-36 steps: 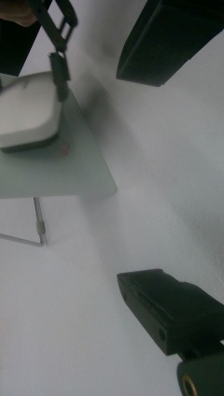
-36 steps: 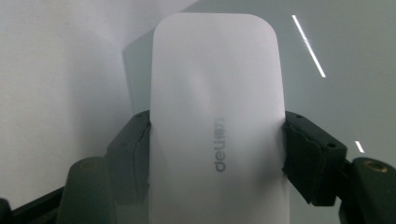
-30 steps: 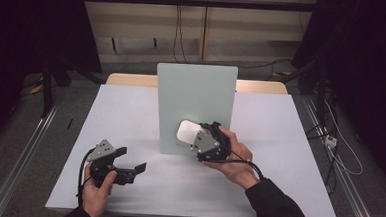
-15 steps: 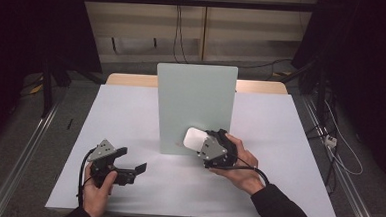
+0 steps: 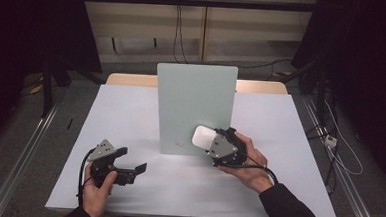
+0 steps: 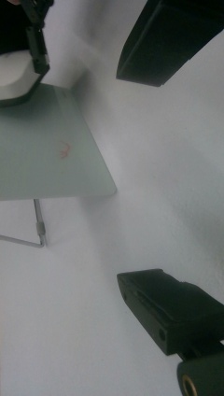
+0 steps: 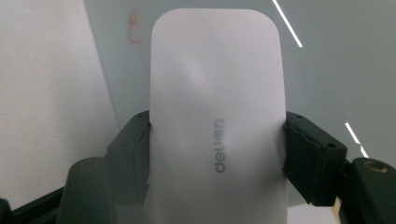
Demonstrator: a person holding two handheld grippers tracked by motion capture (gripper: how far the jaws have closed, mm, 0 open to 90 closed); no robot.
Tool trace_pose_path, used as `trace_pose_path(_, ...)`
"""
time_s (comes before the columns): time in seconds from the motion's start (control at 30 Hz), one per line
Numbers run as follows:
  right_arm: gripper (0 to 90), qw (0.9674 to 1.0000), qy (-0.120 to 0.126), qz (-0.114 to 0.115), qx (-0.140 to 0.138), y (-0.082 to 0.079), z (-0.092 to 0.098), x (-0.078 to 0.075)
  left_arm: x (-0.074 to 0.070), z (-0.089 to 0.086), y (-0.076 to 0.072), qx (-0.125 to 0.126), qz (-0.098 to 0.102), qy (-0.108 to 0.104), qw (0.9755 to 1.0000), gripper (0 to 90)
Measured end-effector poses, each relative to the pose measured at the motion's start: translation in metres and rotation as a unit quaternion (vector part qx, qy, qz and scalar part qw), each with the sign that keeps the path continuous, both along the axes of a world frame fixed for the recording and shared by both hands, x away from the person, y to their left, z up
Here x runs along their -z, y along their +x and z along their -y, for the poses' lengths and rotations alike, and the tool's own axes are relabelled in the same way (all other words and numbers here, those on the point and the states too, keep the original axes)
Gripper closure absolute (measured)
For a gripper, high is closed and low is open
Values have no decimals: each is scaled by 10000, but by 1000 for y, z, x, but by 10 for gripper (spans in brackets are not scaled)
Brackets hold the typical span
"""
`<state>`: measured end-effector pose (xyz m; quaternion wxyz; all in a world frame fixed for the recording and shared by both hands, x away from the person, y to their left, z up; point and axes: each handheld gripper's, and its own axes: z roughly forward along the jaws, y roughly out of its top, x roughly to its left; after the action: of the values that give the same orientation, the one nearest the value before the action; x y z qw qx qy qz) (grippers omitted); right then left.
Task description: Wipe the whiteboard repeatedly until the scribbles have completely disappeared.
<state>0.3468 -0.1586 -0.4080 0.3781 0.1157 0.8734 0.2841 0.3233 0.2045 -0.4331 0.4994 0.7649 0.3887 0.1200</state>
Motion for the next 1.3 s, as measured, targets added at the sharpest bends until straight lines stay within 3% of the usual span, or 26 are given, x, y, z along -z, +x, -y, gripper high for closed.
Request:
trace_pose_path(0.27,316,9983,291,347,358,10,19,-31,1,-1,0,7,-25,-19,10000,40)
trace_pose_path(0.47,316,9987,283,319,274,7,15,-21,0,-1,1,-13,-4,9,10000,40)
trace_pose_path(0.57,316,9995,263,154,125,4,10,-9,1,-1,1,-8,-29,26,10000,41)
trace_pose_path(0.93,316,9988,-210,-279,-330,-6,-16,26,1,0,1,27,-23,50,10000,41)
trace_pose_path(1.07,316,9989,-139,-304,-338,-4,-18,22,1,-1,1,39,-56,30,10000,41)
trace_pose_path(1.3,316,9995,20,-148,-283,4,-25,5,1,0,1,19,-45,30,10000,40)
